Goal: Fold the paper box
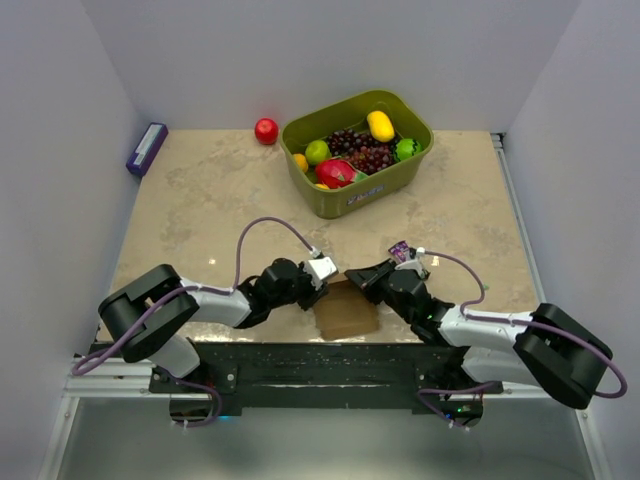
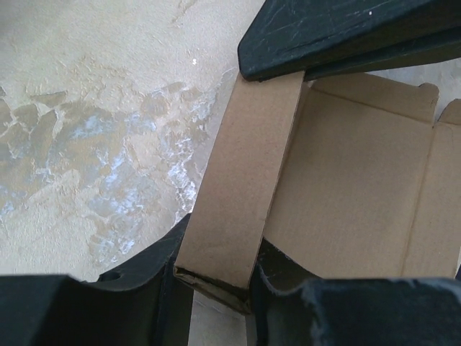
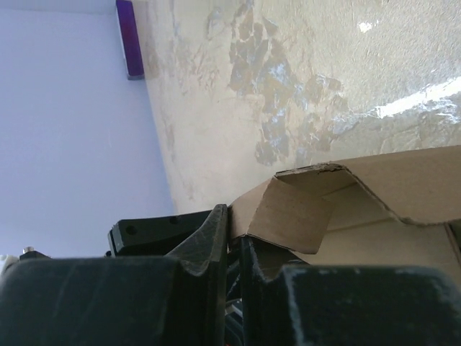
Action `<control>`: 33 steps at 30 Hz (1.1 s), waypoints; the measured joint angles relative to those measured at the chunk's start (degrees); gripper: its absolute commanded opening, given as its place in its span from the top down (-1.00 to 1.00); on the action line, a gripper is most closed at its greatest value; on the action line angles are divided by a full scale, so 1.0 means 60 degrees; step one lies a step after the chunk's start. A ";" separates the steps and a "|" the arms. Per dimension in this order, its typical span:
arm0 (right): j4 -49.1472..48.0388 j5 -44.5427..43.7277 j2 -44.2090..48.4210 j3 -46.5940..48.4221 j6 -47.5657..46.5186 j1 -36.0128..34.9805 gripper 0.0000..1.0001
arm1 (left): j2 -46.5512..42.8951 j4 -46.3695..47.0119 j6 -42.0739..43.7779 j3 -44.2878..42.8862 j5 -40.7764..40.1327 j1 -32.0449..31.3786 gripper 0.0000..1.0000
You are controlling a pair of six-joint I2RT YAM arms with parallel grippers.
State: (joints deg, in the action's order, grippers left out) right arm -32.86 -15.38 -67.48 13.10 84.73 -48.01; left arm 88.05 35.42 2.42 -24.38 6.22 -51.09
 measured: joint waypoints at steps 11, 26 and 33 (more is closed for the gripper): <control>-0.0616 -0.0295 -0.0251 -0.0197 0.0528 -0.0062 1.00 | -0.0197 0.0637 -0.0892 0.0353 -0.0168 -0.0240 -0.24; -0.0612 -0.0463 -0.0178 -0.0244 0.0583 -0.0076 1.00 | -0.2994 0.0346 -0.2058 0.1701 -0.0160 -0.0237 -0.32; -0.0670 -0.0499 -0.0182 -0.0277 0.0619 -0.0087 1.00 | -0.3067 0.0000 -0.2320 0.2087 -0.0284 -0.0175 -0.08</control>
State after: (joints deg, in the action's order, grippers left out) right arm -36.88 -18.37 -68.58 11.44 88.44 -48.53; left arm 69.65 35.42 -11.51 -11.86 4.51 -52.14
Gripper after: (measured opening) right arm 0.040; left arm 0.578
